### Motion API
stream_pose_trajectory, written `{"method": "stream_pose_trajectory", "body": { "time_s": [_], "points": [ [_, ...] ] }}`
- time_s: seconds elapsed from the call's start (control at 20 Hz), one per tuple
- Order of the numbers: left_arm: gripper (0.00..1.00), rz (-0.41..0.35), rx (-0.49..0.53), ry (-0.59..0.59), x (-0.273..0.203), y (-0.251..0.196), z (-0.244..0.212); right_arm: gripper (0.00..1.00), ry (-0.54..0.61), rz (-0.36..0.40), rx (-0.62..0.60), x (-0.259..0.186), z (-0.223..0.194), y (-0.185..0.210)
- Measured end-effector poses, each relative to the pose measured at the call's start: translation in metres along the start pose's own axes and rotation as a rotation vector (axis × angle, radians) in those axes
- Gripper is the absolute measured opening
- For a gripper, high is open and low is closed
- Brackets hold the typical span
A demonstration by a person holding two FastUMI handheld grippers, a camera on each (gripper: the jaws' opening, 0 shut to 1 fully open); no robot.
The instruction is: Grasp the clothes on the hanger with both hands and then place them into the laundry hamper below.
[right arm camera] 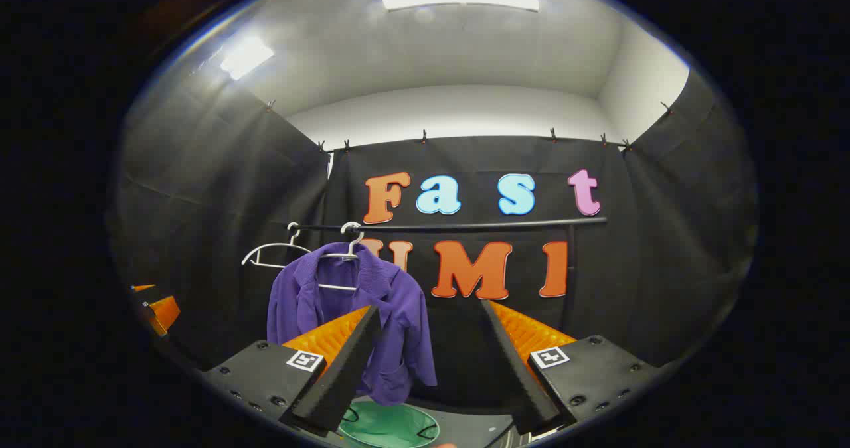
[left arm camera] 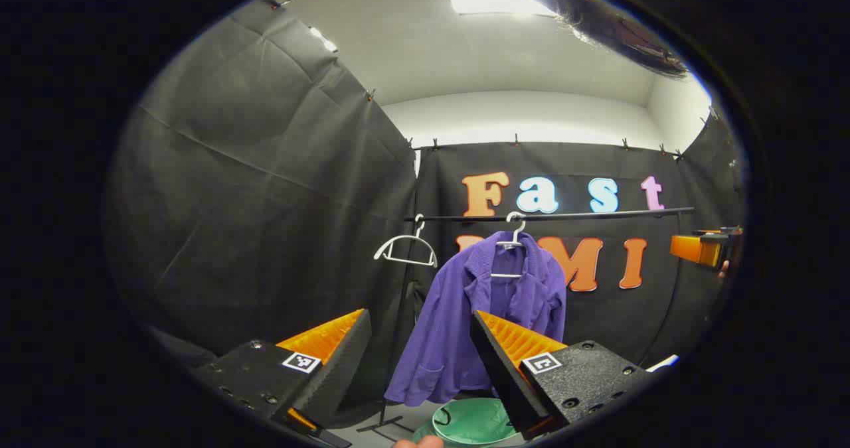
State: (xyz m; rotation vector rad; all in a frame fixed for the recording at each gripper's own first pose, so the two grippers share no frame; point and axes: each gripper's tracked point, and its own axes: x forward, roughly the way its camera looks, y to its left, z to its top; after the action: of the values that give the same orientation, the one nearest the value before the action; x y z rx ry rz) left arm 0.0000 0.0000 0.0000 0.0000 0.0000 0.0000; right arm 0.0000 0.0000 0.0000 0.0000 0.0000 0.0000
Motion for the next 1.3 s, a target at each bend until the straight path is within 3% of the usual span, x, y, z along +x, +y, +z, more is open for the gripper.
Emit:
{"method": "stream_pose_trajectory", "body": {
  "time_s": [0.05,0.15,0.2,0.3,0.65,1.0,1.3],
  "points": [
    [0.95,0.026,0.022,-0.007,0.008,-0.006,-0.002,0.98,0.003,0.028,0.035,0.018,-0.012,-0.004],
    [0.92,0.082,0.042,-0.014,0.027,-0.023,-0.006,0.94,0.019,0.063,0.078,0.054,-0.033,-0.023],
    [0.99,0.091,0.037,-0.019,0.037,-0.036,-0.009,0.95,0.016,0.066,0.085,0.07,-0.039,-0.035],
    [0.92,0.092,0.02,-0.007,0.056,-0.063,-0.022,1.0,0.015,0.067,0.075,0.096,-0.052,-0.058],
    [0.92,0.148,0.022,0.01,0.099,-0.121,-0.044,1.0,0.034,0.164,0.068,0.145,-0.083,-0.086],
    [0.95,0.09,0.049,0.03,0.134,-0.145,-0.056,0.98,0.083,0.197,0.096,0.159,-0.108,-0.062],
    [0.92,0.096,0.061,0.033,0.149,-0.122,-0.06,0.98,0.154,0.254,0.134,0.189,-0.156,-0.003]
  ]
}}
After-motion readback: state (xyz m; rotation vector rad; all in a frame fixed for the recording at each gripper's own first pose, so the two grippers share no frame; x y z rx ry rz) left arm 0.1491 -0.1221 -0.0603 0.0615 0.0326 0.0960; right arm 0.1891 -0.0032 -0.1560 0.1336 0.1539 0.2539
